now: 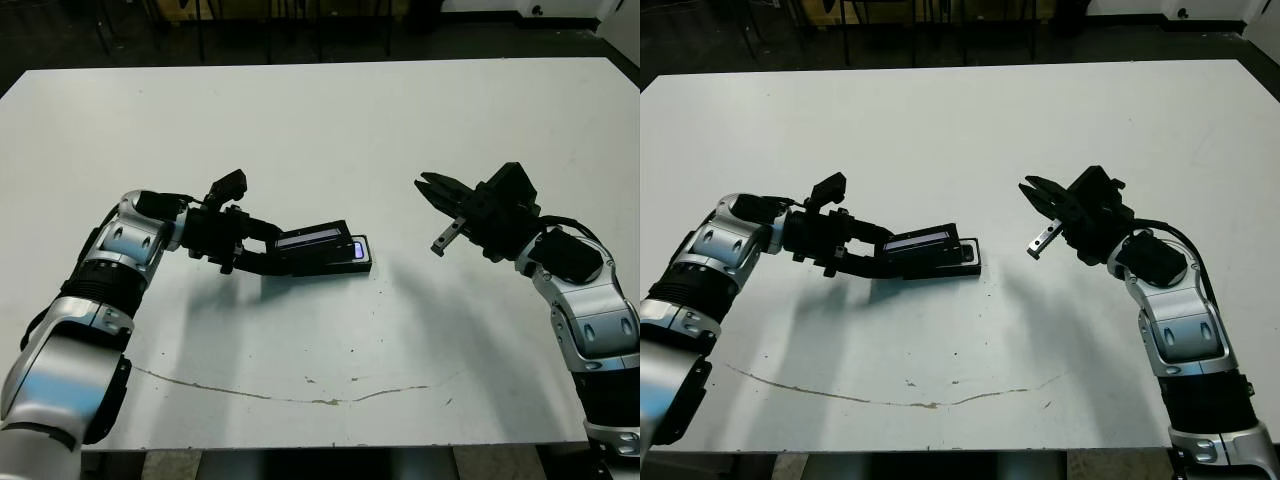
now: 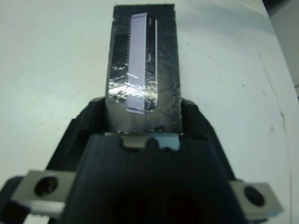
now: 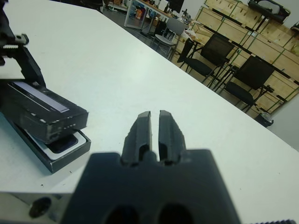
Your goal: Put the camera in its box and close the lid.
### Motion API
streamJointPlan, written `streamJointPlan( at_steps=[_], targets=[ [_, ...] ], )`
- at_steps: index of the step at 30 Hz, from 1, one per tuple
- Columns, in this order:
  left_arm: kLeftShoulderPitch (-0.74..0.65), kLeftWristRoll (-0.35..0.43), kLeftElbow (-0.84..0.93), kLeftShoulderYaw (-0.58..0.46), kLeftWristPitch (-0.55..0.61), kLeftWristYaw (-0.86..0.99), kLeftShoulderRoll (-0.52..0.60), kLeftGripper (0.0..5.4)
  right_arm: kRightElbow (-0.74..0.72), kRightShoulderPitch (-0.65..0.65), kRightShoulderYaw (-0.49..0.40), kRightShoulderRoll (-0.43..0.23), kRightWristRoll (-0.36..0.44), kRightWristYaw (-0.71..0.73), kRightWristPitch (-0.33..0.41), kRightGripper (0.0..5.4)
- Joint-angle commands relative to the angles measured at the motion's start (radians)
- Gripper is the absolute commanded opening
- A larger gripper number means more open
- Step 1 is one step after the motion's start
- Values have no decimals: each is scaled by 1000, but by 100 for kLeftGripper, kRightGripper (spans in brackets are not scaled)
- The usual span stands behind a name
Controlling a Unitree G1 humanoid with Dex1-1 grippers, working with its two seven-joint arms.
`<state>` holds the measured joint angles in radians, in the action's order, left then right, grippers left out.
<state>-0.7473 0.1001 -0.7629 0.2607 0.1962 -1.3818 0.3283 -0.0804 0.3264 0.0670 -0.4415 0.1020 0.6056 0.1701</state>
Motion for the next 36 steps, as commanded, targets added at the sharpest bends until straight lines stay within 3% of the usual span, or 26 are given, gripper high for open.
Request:
streamJointPlan(
  at_steps=[1,9,36],
  targets=[
    [36,-25,-56,43,-3,-10,-62,273,10,-21,-2,-5,4,5,15,0],
    [13,-60,-143,58,-49,24,-81,273,10,-20,-1,-7,6,10,18,0],
    [-82,-177,-166,139,-129,68,-195,273,23,-20,-4,-2,21,22,21,0]
  ],
)
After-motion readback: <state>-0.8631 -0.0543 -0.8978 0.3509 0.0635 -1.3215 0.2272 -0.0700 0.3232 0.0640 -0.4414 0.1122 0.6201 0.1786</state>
